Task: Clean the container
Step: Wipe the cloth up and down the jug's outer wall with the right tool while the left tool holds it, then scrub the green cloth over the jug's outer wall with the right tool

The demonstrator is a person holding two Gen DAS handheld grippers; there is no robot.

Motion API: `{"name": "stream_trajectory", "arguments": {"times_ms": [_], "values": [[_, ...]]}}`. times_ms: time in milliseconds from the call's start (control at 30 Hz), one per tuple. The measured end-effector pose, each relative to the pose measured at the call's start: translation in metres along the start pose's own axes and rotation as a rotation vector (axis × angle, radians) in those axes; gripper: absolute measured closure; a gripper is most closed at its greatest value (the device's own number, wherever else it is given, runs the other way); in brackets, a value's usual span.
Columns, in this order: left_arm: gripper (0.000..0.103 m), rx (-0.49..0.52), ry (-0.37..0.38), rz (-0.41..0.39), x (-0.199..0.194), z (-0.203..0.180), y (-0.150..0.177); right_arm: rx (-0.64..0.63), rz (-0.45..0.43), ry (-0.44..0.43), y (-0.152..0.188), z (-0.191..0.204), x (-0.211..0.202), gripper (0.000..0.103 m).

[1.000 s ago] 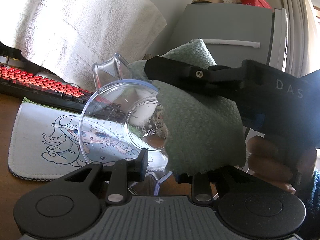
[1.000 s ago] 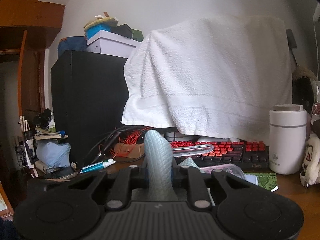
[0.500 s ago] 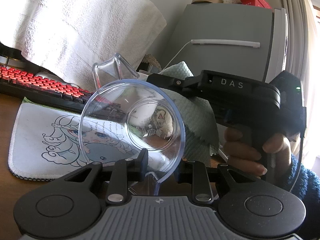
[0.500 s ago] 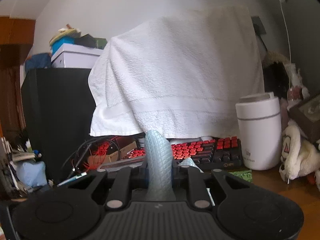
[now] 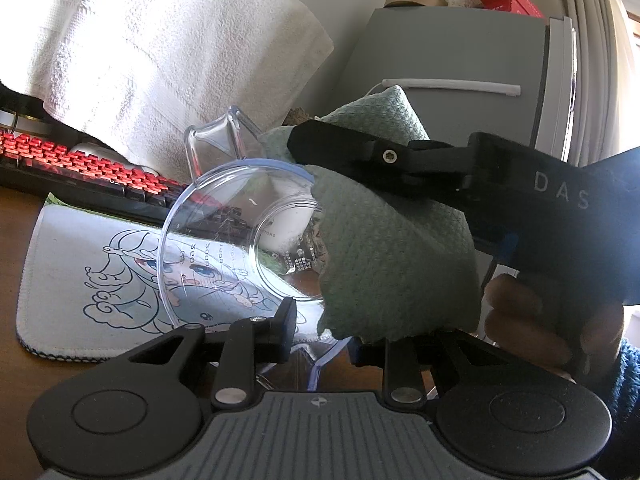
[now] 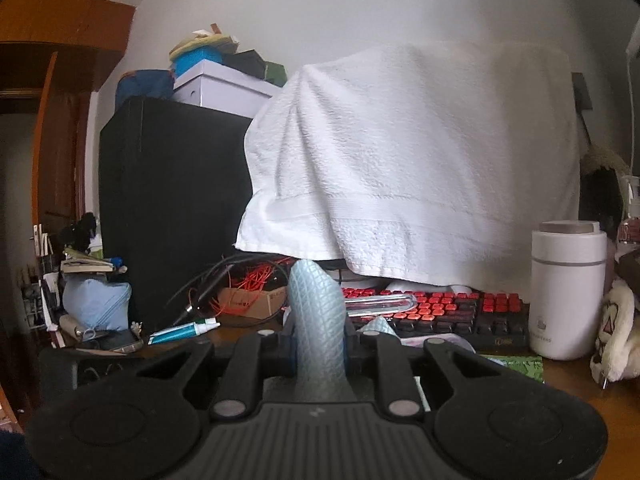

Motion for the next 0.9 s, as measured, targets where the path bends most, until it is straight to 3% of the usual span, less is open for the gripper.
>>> {"name": "stream_trajectory", "arguments": {"times_ms": [300,500,900], "values": [[0.077,0.002,0.001,-0.001,0.0,-0.001,0.0,0.123,0.038,0.076,-0.006,-0.048,0.024,0.089],[0.077,0.011,0.002,0.002,0.0,-0.001,0.001,0.086,0.017,0.131,-0.002,-0.035,0.021,0.086],[0.077,0.01,0.001,0.001,0.001,-0.001,-0.001,0.003,0.004,0.024,0.001,0.011,-0.002,0.084]]}}
Point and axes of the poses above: each gripper's, at about its wrist camera, not at the fingertips, and x roughly the way its jaws point, z to its left, y to its underside, the point moved 7 cm from there along x, roughly the way its jaws point, and after that the axes turned 10 degrees about y, right-handed, at the moved point
